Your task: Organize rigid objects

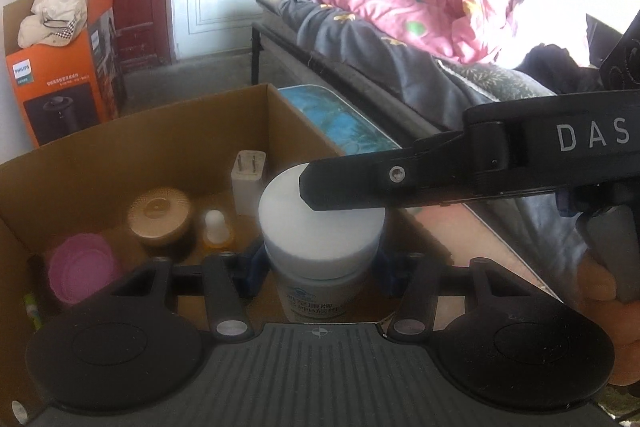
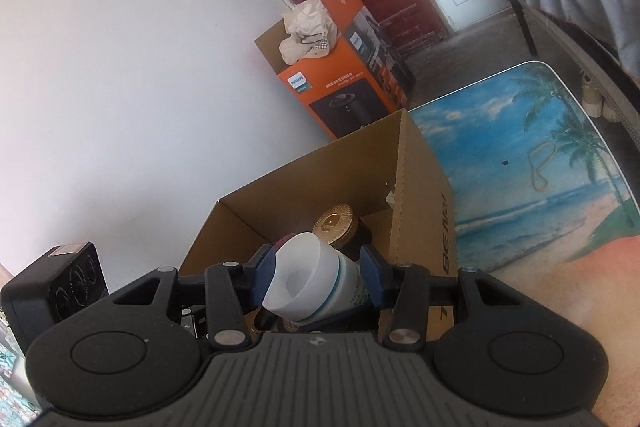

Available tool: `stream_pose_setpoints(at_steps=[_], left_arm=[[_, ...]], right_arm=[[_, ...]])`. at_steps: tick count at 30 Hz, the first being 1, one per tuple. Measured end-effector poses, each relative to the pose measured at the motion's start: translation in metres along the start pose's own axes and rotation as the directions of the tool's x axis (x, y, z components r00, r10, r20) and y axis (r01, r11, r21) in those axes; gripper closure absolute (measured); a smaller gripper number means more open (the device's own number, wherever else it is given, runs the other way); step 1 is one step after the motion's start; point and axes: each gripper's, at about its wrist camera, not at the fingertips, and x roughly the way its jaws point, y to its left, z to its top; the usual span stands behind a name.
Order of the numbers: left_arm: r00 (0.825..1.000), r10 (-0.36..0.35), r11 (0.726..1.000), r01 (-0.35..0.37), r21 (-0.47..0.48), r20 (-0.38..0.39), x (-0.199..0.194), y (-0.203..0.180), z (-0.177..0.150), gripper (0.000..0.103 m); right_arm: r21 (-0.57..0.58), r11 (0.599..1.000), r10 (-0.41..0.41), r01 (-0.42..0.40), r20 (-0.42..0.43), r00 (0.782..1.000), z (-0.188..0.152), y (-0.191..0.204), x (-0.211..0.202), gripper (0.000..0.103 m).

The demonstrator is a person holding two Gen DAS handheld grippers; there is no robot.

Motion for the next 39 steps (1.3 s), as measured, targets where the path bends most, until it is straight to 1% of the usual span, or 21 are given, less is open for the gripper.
stream_pose_setpoints(at_steps=[7,11,16,18,19,20,21,24,26,30,33,36,38,39], left_arm=[[1.000,-0.006,1.000,0.006,-0.012,-0.002,0.005,0.001,-0.002,0.049],[1.000,-0.013,1.000,0.013,-0.018,0.004,0.006,0.001,-0.003,0.047],[1.000,-0.004,1.000,0.004,-0.021,0.006,0.006,0.001,-0.003,0.042],[1.000,0.004,1.000,-0.003,-0.018,0.013,0.004,0.000,-0.004,0.034],[1.000,0.011,1.000,-0.011,-0.012,0.019,0.002,-0.001,-0.004,0.032],[0.999,0.018,1.000,-0.018,-0.005,0.027,0.000,-0.002,-0.004,0.023],[0.999,0.020,1.000,-0.020,0.004,0.033,-0.002,-0.003,-0.004,0.018],[0.998,0.029,0.999,-0.031,0.034,0.062,-0.011,-0.008,-0.007,0.011],[0.996,0.043,0.998,-0.047,0.047,0.082,-0.018,-0.010,-0.008,0.006],[0.993,0.041,0.998,-0.045,0.036,0.109,-0.036,-0.011,-0.011,0.004],[0.988,0.042,0.999,-0.044,0.014,0.146,-0.057,-0.009,-0.014,0.000],[0.981,0.048,0.999,-0.044,-0.028,0.187,-0.081,-0.004,-0.019,0.000],[0.975,0.067,0.996,-0.052,-0.074,0.210,-0.095,0.003,-0.022,0.000],[0.973,0.086,0.993,-0.066,-0.098,0.216,-0.101,0.006,-0.023,0.000]], right_arm=[[0.006,1.000,0.005,-0.005,0.000,1.000,0.000,-0.003,0.000,0.052],[0.007,1.000,0.008,-0.008,0.002,1.000,0.000,-0.004,-0.001,0.051],[0.006,1.000,0.007,-0.007,0.005,1.000,0.000,-0.003,-0.003,0.051],[0.008,1.000,0.009,-0.009,0.009,1.000,0.000,-0.003,-0.004,0.049],[0.008,1.000,0.010,-0.011,0.013,1.000,0.000,-0.002,-0.005,0.048],[0.008,1.000,0.011,-0.011,0.020,1.000,0.000,-0.001,-0.006,0.045],[0.008,1.000,0.012,-0.012,0.028,1.000,0.000,-0.001,-0.008,0.043],[0.004,1.000,0.016,-0.016,0.058,0.998,0.000,0.003,-0.017,0.041],[0.006,1.000,0.018,-0.018,0.081,0.997,-0.001,0.007,-0.024,0.036],[0.009,1.000,0.014,-0.016,0.123,0.992,-0.003,0.014,-0.038,0.034],[0.008,1.000,0.007,-0.008,0.162,0.987,-0.007,0.022,-0.054,0.028],[0.003,1.000,-0.015,0.014,0.203,0.979,-0.015,0.031,-0.070,0.019],[0.004,0.999,-0.040,0.040,0.227,0.973,-0.020,0.037,-0.080,0.004],[0.005,0.999,-0.051,0.052,0.237,0.970,-0.023,0.040,-0.083,0.002]])
